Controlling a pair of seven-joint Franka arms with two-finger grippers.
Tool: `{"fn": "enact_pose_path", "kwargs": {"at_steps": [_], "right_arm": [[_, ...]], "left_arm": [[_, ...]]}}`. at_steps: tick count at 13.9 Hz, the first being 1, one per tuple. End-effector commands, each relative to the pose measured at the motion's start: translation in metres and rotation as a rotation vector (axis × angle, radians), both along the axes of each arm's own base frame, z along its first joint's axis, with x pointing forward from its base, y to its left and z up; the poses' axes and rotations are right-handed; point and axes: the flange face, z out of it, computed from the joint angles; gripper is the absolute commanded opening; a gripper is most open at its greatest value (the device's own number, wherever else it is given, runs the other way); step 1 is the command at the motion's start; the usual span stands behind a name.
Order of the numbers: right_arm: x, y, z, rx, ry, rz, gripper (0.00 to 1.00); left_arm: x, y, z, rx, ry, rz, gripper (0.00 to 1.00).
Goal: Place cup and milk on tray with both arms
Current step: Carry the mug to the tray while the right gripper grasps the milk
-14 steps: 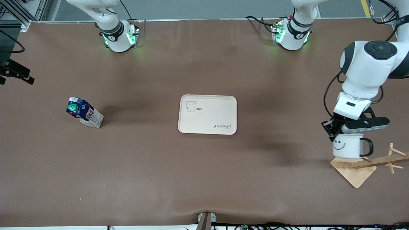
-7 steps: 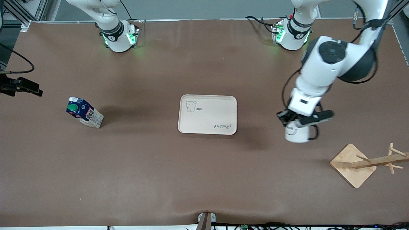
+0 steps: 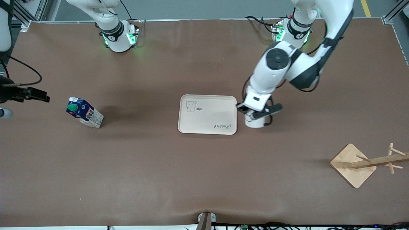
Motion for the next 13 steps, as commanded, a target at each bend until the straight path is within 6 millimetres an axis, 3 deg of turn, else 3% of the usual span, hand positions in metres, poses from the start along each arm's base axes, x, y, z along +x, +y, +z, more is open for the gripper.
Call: {"fn": "enact_pose_path", "kwargs": {"at_steps": [1, 3, 5, 7, 10, 13], "right_arm": [[0.003, -0.008, -0.010, -0.010, 0.043, 0.003, 1.00], [0.001, -0.009, -0.014, -0.006, 0.062, -0.015, 1.00], [0.000, -0.001, -0.032, 0.009, 0.114, -0.011, 1.00], [0.000, 0.002, -0.061, 0.006, 0.111, -0.025, 1.00], [-0.012, 0.003, -0.121, 0.002, 0.084, -0.025, 1.00], [-0.028, 0.009, -0.151, 0.001, 0.091, -0.024, 1.00]], "left_arm": [[-0.001, -0.047, -0.019, -0.059, 0.086, 0.056, 0.00], [-0.009, -0.060, -0.041, -0.059, 0.138, 0.072, 0.00], [-0.011, -0.066, -0.066, -0.073, 0.203, 0.083, 0.00], [-0.019, -0.080, -0.075, -0.108, 0.269, 0.108, 0.00], [-0.027, -0.090, -0.086, -0.118, 0.325, 0.124, 0.00], [-0.034, -0.086, -0.093, -0.067, 0.367, 0.105, 0.00]]}}
